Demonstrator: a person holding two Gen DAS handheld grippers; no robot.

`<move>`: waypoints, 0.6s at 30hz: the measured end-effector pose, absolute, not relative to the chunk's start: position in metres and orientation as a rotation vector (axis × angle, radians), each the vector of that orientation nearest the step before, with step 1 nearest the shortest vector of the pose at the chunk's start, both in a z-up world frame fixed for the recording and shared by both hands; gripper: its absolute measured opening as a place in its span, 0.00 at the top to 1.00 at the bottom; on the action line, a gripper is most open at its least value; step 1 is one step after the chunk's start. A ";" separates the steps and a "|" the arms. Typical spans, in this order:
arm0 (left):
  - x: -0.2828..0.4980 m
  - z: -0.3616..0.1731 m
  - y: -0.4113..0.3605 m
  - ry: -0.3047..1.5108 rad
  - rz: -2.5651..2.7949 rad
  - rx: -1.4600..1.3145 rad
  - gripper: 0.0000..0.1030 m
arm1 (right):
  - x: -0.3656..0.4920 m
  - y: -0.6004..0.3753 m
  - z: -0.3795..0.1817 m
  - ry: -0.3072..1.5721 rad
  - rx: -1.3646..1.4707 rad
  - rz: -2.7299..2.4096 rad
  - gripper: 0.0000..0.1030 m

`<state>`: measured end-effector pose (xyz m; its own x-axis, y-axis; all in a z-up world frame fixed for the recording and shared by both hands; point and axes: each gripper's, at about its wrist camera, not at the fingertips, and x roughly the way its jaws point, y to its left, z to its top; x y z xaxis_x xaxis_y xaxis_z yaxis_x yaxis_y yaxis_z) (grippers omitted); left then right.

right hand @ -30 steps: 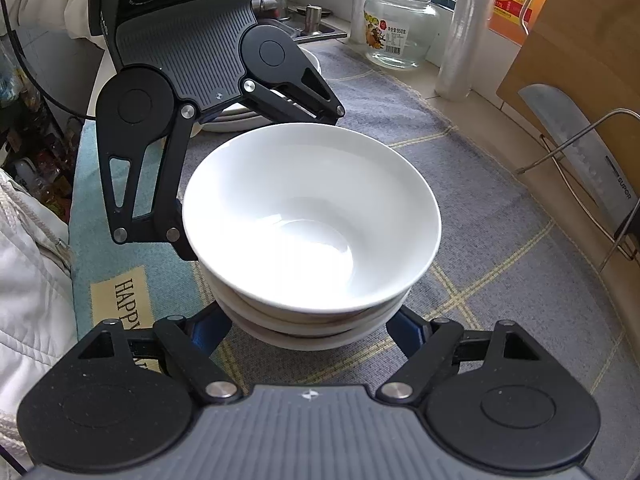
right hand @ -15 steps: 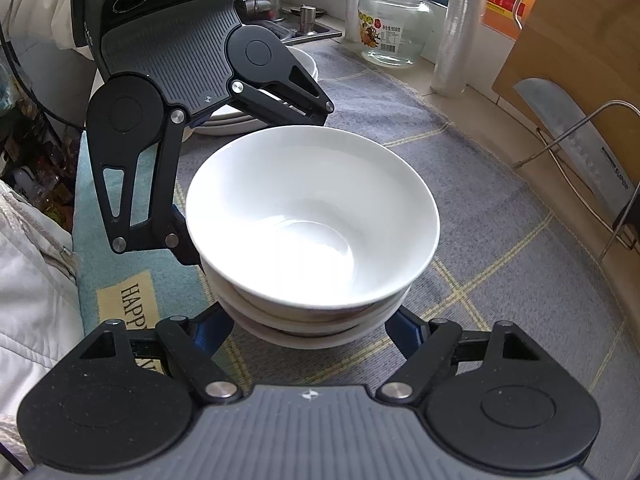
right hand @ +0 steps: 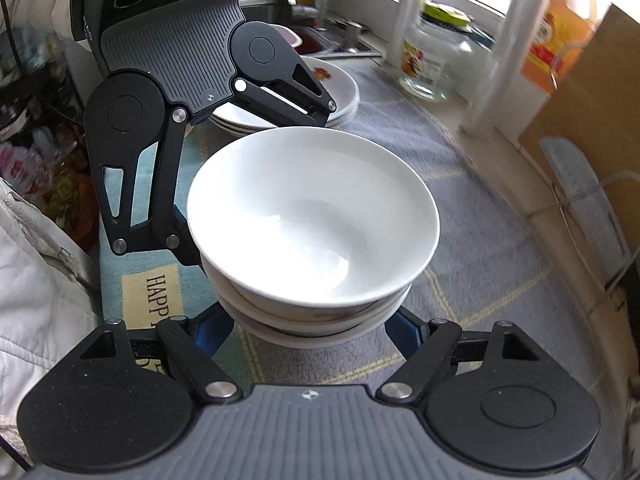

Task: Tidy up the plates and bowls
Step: 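Lift the bowl stack with both grippers and carry it over the fruit-decal plates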

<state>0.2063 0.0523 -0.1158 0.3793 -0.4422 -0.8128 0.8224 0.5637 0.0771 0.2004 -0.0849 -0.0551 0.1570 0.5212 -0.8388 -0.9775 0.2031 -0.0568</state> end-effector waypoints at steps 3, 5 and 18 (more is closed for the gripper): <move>0.198 -0.111 0.054 0.834 -0.821 0.521 0.18 | 0.199 -0.083 -0.050 0.780 -0.735 1.247 0.17; 0.196 -0.109 0.057 0.832 -0.807 0.514 0.18 | 0.198 -0.079 -0.048 0.771 -0.744 1.257 0.17; 0.184 -0.094 0.109 0.799 -0.776 0.519 0.18 | 0.183 -0.026 -0.032 0.725 -0.781 1.260 0.17</move>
